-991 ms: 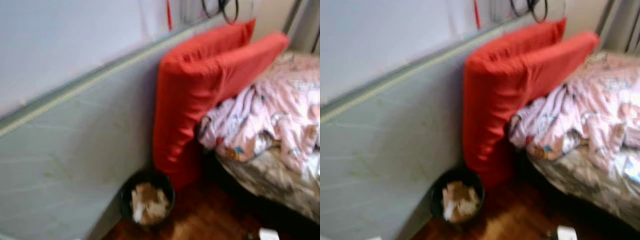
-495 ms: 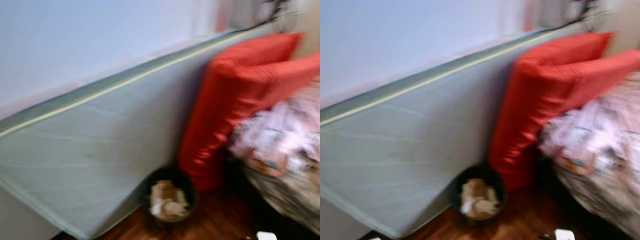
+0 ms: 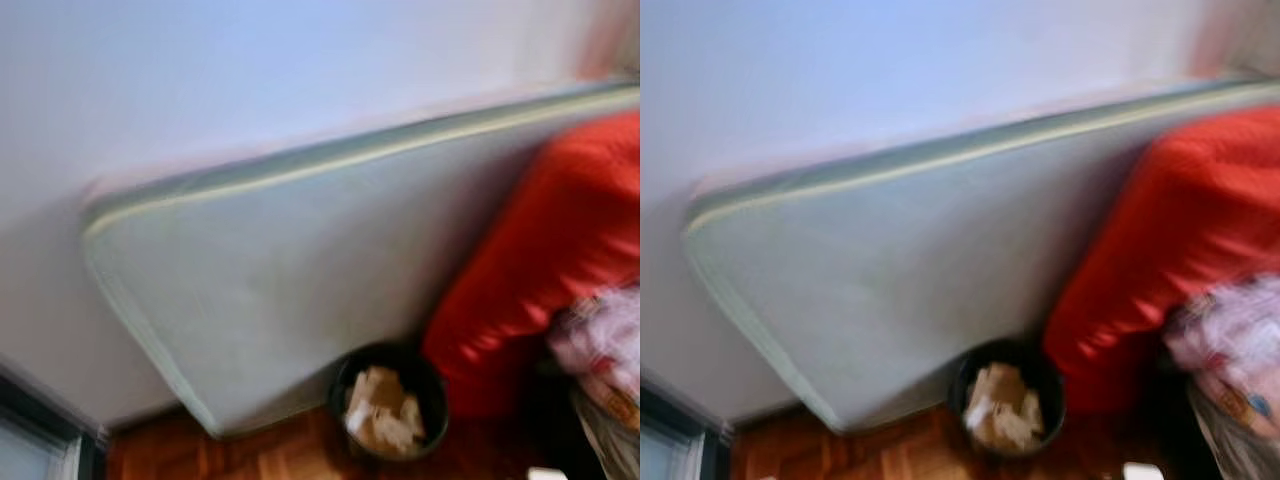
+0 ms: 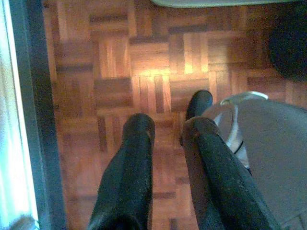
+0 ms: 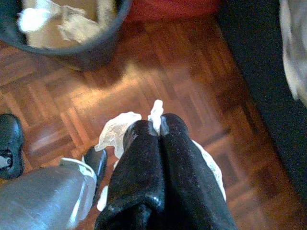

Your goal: Clean up the room

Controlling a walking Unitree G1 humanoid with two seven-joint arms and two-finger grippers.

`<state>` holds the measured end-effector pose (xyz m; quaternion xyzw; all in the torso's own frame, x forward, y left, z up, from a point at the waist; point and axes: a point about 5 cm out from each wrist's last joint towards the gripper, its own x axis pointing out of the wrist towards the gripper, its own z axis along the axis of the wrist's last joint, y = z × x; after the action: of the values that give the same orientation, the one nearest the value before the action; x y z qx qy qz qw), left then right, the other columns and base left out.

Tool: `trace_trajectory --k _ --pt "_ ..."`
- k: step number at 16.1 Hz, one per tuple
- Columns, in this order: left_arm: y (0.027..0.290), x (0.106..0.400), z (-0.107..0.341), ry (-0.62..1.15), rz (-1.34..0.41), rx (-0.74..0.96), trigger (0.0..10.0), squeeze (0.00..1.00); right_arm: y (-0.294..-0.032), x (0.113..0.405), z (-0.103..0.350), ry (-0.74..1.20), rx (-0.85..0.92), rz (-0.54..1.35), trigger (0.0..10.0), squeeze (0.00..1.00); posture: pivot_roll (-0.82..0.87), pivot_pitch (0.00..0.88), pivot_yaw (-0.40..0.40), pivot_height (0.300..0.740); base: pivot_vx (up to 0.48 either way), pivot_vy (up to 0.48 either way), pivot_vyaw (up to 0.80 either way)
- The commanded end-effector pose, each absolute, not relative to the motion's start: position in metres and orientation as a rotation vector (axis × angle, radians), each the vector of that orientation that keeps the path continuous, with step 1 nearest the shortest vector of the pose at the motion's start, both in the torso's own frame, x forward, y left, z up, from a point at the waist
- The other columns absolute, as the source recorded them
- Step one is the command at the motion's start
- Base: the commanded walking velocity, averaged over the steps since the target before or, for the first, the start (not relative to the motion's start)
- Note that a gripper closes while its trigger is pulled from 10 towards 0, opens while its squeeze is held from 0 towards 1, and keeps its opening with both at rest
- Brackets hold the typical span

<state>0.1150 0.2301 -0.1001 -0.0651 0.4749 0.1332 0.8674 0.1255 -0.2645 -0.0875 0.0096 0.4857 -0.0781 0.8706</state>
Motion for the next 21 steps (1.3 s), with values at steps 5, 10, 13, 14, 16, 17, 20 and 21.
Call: trace_trajectory --k 5,10,13,14,16,17,20,21 --pt "0.238 0.114 -0.099 0.992 0.314 -0.151 10.0 0.00 -0.256 0.127 -0.090 1.013 0.036 -0.144 10.0 0.00 0.08 0.000 -0.031 0.740 0.000 0.000 0.00" --pt "0.241 0.118 -0.097 0.983 0.305 -0.145 10.0 0.00 -0.252 0.130 -0.090 0.994 0.073 -0.163 10.0 0.00 0.08 0.000 -0.014 0.740 0.000 0.000 0.00" --pt "0.242 0.118 -0.096 0.981 0.307 -0.146 10.0 0.00 -0.252 0.131 -0.090 0.997 0.054 -0.144 10.0 0.00 0.08 0.000 -0.012 0.740 0.292 0.000 0.00" --pt "0.243 0.118 -0.096 0.979 0.307 -0.147 10.0 0.00 -0.252 0.131 -0.089 0.993 0.053 -0.143 10.0 0.00 0.08 0.000 -0.015 0.740 0.352 0.000 0.52" --pt "0.243 0.119 -0.096 0.976 0.309 -0.149 10.0 0.00 -0.252 0.131 -0.089 0.989 0.060 -0.150 10.0 0.00 0.08 0.000 -0.017 0.740 0.356 0.000 0.69" --pt "0.243 0.119 -0.096 0.975 0.310 -0.149 10.0 0.00 -0.252 0.131 -0.089 0.989 0.072 -0.159 10.0 0.00 0.09 0.000 -0.020 0.740 0.364 0.000 0.41" --pt "0.243 0.119 -0.096 0.972 0.313 -0.152 10.0 0.00 -0.252 0.132 -0.089 0.985 0.074 -0.159 10.0 0.00 0.09 0.000 -0.023 0.740 0.364 0.000 0.00" --pt "0.243 0.120 -0.096 0.971 0.315 -0.153 10.0 0.00 -0.252 0.132 -0.089 0.985 0.074 -0.158 10.0 0.00 0.09 0.000 -0.023 0.740 0.360 0.000 0.00"
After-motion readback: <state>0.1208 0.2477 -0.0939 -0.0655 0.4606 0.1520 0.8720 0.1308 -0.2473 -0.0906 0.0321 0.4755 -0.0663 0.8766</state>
